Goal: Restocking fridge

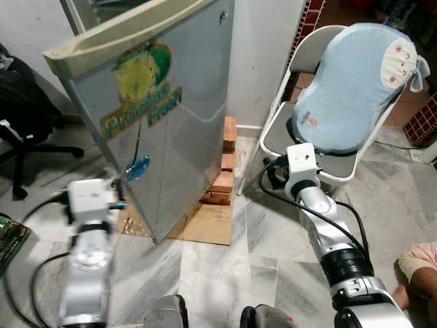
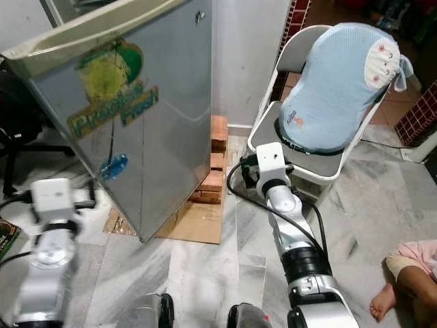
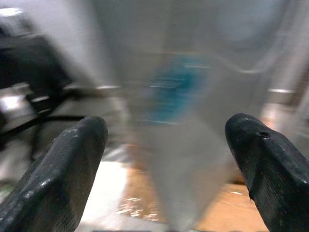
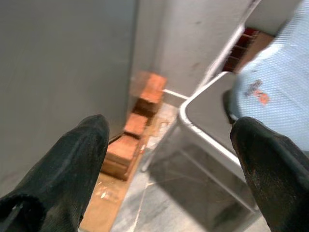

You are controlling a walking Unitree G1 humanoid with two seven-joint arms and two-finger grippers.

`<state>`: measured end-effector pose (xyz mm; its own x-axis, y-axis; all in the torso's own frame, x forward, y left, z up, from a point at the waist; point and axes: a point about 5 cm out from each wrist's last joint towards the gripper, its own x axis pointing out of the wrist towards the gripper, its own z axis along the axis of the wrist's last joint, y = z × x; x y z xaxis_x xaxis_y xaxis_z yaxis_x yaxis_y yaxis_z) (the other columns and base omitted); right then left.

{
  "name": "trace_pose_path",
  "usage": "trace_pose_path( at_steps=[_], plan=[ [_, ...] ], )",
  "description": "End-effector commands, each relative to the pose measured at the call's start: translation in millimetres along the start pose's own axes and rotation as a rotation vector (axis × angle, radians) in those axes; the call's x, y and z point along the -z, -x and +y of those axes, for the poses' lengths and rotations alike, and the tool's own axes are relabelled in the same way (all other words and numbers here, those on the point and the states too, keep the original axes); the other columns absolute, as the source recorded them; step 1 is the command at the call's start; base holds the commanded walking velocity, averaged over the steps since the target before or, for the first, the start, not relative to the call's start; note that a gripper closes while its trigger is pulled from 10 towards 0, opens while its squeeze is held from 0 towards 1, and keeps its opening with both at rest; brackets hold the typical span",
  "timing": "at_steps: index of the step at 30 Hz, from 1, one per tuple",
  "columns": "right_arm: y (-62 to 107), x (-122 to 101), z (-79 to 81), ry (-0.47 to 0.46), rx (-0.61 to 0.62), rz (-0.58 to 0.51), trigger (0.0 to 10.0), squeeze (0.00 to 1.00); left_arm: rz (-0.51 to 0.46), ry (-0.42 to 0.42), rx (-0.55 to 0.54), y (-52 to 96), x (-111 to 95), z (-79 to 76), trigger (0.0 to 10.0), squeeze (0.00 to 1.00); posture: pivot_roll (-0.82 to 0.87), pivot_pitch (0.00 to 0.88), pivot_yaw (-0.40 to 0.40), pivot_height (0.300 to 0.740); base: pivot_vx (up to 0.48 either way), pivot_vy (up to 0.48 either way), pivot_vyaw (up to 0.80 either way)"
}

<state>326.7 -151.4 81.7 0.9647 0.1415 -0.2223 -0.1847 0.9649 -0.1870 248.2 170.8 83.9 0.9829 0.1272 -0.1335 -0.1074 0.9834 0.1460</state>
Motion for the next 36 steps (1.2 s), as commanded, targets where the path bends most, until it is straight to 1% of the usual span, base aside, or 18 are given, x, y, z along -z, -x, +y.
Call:
trace_pose_path(
  at_steps=[1,3,6,7,10,11,13,16,18,21,29,36],
  plan=[
    [2.3,-0.4,1.4,0.011,-0.028,-0.013,10.0,0.0,-0.022,-0.033,0.005,2.7,-2.3,4.1,10.0,0.0,0.09,0.078,-0.008,0.74,0.0,0.0,0.56],
    [5.1,1.6,4.8,0.003,-0.052,-0.016,10.0,0.0,-0.016,-0.008,-0.001,0.9,-1.4,4.5,10.0,0.0,0.09,0.071,-0.009,0.74,0.0,0.0,0.8],
    [6.0,3.5,5.6,0.004,-0.046,-0.015,10.0,0.0,-0.002,0.013,-0.009,-0.8,1.1,5.5,10.0,0.0,0.08,0.06,-0.004,0.74,0.0,0.0,0.8],
    [6.5,5.1,6.8,-0.012,-0.041,-0.013,10.0,0.0,0.009,0.039,-0.006,-2.3,2.6,4.0,10.0,0.0,0.07,0.048,0.002,0.74,0.0,0.0,0.8],
    [6.5,8.7,10.5,-0.058,-0.023,-0.002,10.0,0.0,0.019,0.124,0.06,-8.0,1.0,-11.1,10.0,0.0,0.05,0.034,0.015,0.74,0.0,0.0,0.19],
    [6.2,8.2,10.6,-0.068,-0.012,-0.006,10.0,0.0,0.016,0.137,0.087,-9.8,-1.2,-16.5,10.0,0.0,0.05,0.034,0.016,0.74,0.0,0.0,0.0],
    [6.3,7.1,10.3,-0.077,-0.003,-0.013,10.0,0.0,0.011,0.144,0.112,-11.1,-3.3,-21.1,10.0,0.0,0.05,0.034,0.016,0.74,0.0,0.0,0.0],
    [8.2,3.3,7.1,-0.081,0.02,-0.042,10.0,0.0,0.003,0.166,0.149,-11.5,-6.0,-27.3,10.0,0.0,0.03,0.033,0.018,0.74,0.0,0.48,0.0],
    [9.7,4.2,4.8,-0.076,0.029,-0.041,10.0,0.0,0.006,0.168,0.151,-11.4,-4.2,-27.9,10.0,0.0,0.03,0.037,0.016,0.74,0.0,0.48,0.0],
    [12.1,8.6,1.4,-0.092,0.045,-0.034,10.0,0.0,0.021,0.18,0.147,-11.2,0.3,-27.1,10.0,0.0,0.03,0.05,0.004,0.74,0.0,0.48,0.0],
    [14.4,10.9,0.7,-0.099,0.05,-0.024,10.0,0.0,0.025,0.189,0.134,-12.4,1.2,-23.2,10.0,0.0,0.03,0.055,-0.001,0.74,0.0,0.48,0.0],
    [13.4,10.3,-1.9,-0.098,0.056,-0.02,10.0,0.0,0.015,0.189,0.129,-15.6,-0.5,-20.3,10.0,0.0,0.03,0.058,0.0,0.74,0.0,0.409,-0.76]
  ],
)
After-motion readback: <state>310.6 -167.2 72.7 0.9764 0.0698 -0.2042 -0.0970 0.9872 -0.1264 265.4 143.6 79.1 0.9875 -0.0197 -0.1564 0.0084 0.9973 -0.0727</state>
